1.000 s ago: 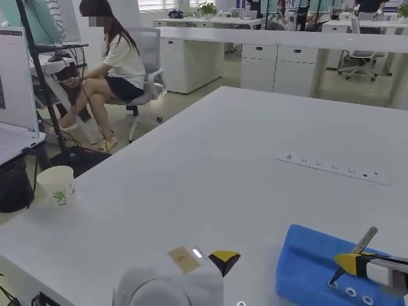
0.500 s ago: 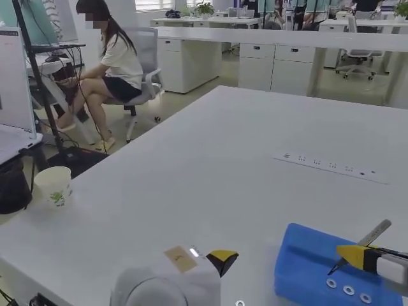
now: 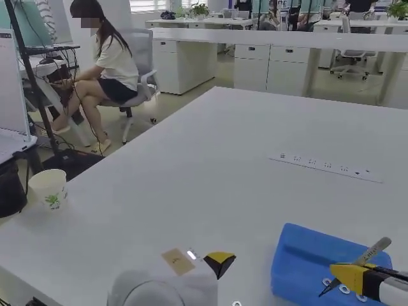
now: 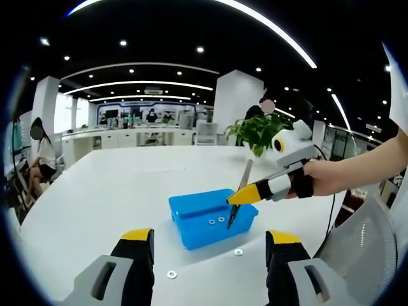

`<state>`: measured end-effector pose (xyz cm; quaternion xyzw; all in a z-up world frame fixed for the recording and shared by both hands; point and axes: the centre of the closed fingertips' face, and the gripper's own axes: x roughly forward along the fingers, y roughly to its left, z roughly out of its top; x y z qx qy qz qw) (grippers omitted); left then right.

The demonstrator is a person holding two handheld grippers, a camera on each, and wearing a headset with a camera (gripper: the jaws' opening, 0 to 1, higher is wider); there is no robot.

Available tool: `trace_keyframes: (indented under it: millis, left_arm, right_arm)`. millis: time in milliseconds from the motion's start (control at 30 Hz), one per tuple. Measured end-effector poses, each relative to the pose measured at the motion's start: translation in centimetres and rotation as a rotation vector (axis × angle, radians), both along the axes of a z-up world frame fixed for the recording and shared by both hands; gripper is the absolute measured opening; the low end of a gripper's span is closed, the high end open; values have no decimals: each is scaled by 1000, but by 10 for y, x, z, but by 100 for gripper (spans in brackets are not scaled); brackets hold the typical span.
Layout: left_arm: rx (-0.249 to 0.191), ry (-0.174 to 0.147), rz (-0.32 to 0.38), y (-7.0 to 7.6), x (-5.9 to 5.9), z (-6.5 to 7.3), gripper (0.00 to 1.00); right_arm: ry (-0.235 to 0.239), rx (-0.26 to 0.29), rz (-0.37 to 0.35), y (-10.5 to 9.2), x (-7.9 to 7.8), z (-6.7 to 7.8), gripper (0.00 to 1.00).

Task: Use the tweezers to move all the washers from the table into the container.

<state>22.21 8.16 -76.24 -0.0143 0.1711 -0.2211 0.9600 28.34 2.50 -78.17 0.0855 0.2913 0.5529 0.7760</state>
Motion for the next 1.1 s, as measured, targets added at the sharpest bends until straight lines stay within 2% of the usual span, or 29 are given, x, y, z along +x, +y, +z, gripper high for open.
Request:
trace_keyframes:
  millis: [167, 267, 533, 700, 933, 1100]
  left_arm:
    - [5, 4, 0, 0, -1, -1, 71]
    - [6, 2, -2, -1, -1, 0, 71]
    - [12, 6, -2, -1, -1, -1, 71]
    - [13, 6, -2, -1, -1, -1, 71]
    - [18, 11, -4, -1, -1, -2, 70]
    - [21, 12, -6, -1, -1, -3, 70]
  right_arm:
    - [20, -24, 16, -2, -14, -14, 4]
    - [20, -59, 32, -4, -20, -24, 4]
    - [28, -121, 30, -12, -21, -44, 4]
    - [10, -153, 35, -15, -22, -49, 4]
    - [0, -170, 45, -12, -25, -51, 4]
    - [-56, -212, 77, -12, -29, -53, 4]
